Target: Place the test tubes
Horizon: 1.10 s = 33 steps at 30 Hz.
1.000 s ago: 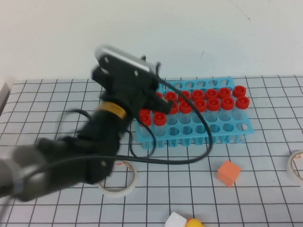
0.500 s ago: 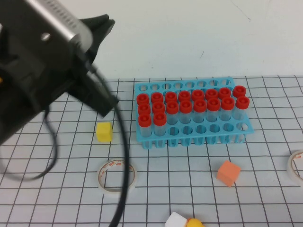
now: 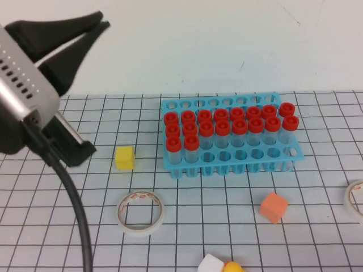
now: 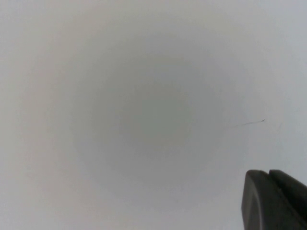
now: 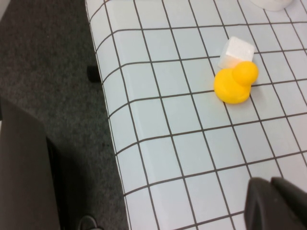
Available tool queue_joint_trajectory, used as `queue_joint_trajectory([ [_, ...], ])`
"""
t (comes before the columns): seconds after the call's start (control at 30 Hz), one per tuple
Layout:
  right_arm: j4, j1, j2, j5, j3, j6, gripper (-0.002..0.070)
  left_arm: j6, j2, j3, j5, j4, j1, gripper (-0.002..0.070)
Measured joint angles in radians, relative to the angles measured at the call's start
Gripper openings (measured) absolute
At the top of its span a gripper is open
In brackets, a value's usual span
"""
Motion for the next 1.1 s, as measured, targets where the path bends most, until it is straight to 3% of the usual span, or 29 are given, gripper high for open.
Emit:
queue_joint_trajectory([
  [0.13, 0.000, 0.000, 0.000, 0.000, 0.000, 0.000, -0.0001, 0.016, -0.034, 0.062, -0.072, -0.032, 0.102, 0.0000],
  [0.4, 0.000, 0.000, 0.000, 0.000, 0.000, 0.000, -0.0001, 0.016, -0.190, 0.245, 0.000, -0.128, 0.408, 0.0000],
  [0.57, 0.000, 0.000, 0.000, 0.000, 0.000, 0.000, -0.0001, 0.016, -0.362, 0.412, 0.020, -0.200, 0.519, 0.0000],
  [0.9, 0.000, 0.000, 0.000, 0.000, 0.000, 0.000, -0.0001, 0.016, -0.798, 0.791, -0.028, -0.312, 0.546, 0.0000],
  [1.1, 0.000, 0.000, 0.000, 0.000, 0.000, 0.000, -0.0001, 0.016, -0.860, 0.893, -0.060, -0.400, 0.546, 0.0000],
])
